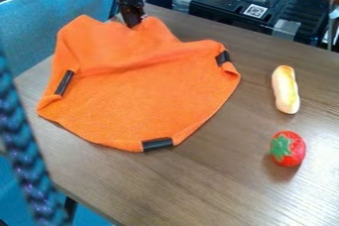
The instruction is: Unfold the cloth from bottom right to top left
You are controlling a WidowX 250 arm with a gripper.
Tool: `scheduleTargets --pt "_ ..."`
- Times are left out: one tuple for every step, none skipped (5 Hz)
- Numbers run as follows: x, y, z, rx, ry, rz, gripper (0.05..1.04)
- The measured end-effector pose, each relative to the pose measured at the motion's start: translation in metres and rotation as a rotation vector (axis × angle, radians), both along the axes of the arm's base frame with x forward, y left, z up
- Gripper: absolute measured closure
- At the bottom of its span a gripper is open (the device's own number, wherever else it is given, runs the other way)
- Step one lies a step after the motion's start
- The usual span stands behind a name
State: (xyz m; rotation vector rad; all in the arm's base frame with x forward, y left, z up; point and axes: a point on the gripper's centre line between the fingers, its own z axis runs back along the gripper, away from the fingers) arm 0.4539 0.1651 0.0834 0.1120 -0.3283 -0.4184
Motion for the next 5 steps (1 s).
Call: scheduleTargets --pt "0.007 0.003 -0.004 0.000 0.002 -0.051 1.034" --pt "0.011 0.013 -0.006 -0.007 0.020 -0.086 1.034" --pt "0.015 0.019 -0.006 -0.015 0.009 -0.117 1.034" --pt "0.016 0.025 -0.005 -0.018 -0.019 -0.107 1.019" --pt "0.015 0.028 0.000 -0.025 -0.018 -0.110 0.888"
